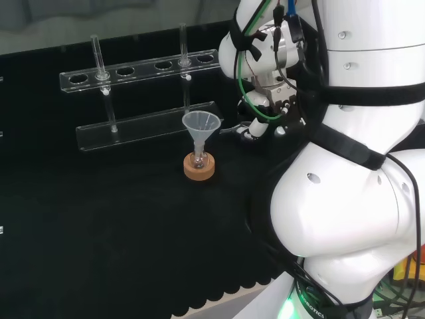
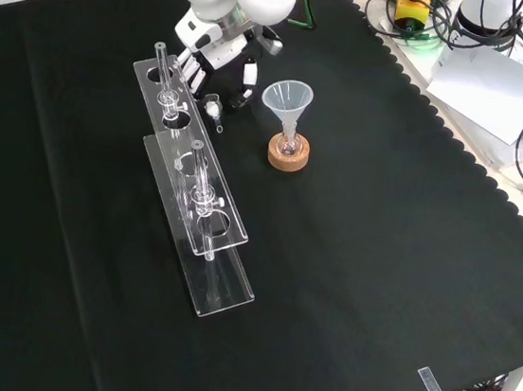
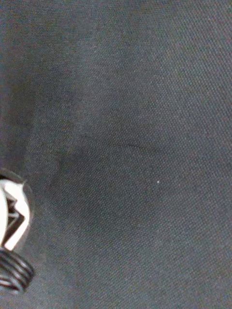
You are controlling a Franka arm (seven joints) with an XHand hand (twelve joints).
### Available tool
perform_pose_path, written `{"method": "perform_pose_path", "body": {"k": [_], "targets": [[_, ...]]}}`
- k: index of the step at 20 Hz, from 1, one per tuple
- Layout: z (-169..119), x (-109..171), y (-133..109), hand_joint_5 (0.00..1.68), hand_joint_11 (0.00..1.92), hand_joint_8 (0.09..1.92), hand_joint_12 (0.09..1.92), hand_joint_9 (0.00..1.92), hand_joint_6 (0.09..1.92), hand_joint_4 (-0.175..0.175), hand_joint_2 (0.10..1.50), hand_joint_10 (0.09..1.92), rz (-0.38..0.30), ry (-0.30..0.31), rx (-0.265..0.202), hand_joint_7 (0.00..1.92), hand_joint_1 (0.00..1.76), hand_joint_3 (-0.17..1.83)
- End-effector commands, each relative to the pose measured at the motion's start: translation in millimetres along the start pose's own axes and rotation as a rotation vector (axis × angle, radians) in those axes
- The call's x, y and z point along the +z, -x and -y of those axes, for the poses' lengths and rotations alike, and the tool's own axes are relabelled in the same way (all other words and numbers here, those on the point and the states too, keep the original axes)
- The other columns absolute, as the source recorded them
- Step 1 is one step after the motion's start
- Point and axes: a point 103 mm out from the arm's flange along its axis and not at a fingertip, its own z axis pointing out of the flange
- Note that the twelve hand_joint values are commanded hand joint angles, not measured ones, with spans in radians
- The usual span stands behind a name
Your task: Pick up the weighing funnel.
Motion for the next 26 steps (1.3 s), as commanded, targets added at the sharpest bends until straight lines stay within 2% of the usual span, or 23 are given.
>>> {"method": "perform_pose_path", "body": {"k": [1,14,26], "targets": [[-0.1,0.0,-4.4,0.64,0.26,0.7,1.37,0.57,0.88,-0.015,0.61,0.6,0.013,-0.005,0.003,0.34,0.92,0.65],[-1.2,2.9,-3.3,0.66,0.26,0.7,1.37,0.57,0.9,-0.01,0.61,0.61,0.029,-0.017,0.004,0.34,0.92,0.66],[-2.8,7.1,5.7,0.58,0.25,0.7,1.37,0.56,0.88,-0.024,0.61,0.6,0.028,-0.047,0.006,0.32,0.93,0.66]]}}
